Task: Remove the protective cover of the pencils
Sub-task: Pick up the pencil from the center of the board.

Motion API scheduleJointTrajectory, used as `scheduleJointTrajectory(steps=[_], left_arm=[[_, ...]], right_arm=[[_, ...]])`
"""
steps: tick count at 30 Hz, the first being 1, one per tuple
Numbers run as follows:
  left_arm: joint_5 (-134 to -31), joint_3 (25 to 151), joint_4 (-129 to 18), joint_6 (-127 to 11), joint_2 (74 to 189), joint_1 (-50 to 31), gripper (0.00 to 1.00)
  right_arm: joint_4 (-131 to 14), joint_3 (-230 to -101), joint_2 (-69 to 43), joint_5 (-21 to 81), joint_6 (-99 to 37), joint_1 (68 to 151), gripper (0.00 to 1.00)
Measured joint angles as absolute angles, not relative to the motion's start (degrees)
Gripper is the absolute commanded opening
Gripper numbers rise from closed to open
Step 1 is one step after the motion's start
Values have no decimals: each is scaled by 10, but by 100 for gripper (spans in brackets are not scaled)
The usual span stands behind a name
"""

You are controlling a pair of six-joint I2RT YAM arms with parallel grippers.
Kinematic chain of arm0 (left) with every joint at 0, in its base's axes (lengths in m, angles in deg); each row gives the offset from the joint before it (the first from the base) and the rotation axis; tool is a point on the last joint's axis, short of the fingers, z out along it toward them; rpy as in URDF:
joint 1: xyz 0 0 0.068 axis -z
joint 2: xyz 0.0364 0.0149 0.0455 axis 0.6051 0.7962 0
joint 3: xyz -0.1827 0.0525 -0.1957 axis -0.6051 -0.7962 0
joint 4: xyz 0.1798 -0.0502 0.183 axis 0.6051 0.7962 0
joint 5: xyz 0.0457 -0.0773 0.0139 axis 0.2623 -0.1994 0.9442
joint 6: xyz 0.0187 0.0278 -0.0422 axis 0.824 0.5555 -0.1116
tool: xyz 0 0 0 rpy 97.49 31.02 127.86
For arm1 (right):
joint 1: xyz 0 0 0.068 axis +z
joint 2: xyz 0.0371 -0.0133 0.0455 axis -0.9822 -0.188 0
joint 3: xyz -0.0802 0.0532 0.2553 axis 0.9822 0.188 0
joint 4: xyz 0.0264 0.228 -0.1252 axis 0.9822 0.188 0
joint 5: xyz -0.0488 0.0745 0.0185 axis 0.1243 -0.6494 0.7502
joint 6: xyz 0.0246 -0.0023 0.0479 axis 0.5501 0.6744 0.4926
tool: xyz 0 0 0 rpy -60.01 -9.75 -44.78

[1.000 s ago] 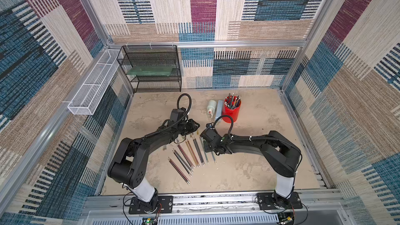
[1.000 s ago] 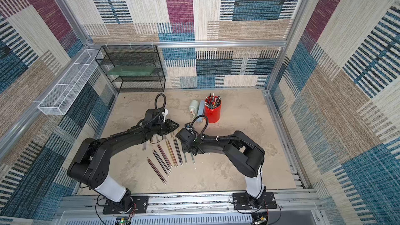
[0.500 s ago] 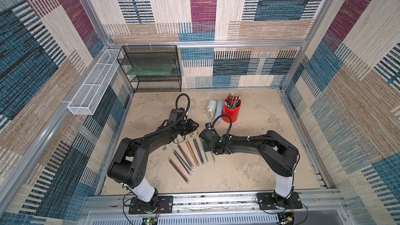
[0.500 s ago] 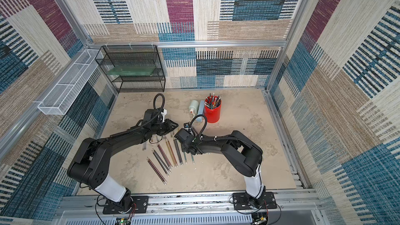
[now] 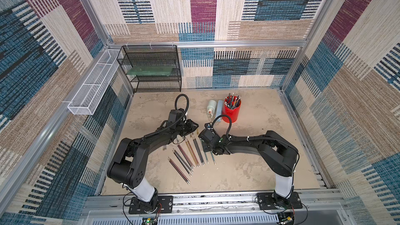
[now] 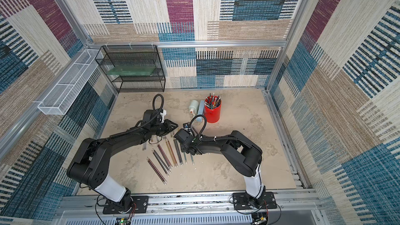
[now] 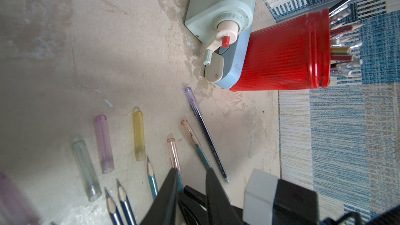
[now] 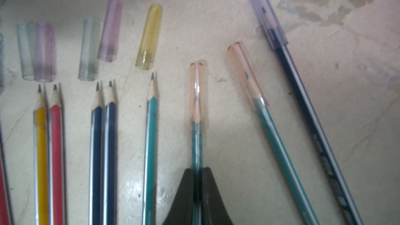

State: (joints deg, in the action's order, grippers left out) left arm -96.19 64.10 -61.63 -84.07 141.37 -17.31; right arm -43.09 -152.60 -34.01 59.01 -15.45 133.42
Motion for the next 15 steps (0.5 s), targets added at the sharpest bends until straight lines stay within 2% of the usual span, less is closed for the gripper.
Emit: scheduleJointTrajectory(steps=[9,15], left_arm=[[-986,636,-647,-855,1425,-175,27],[-1003,633,-667,-865,1431,-176,34]], right_arm=[[-438,-1503,-278,575,-154,1335,0],[-465,-1491,-257,572,-152,1335,0]])
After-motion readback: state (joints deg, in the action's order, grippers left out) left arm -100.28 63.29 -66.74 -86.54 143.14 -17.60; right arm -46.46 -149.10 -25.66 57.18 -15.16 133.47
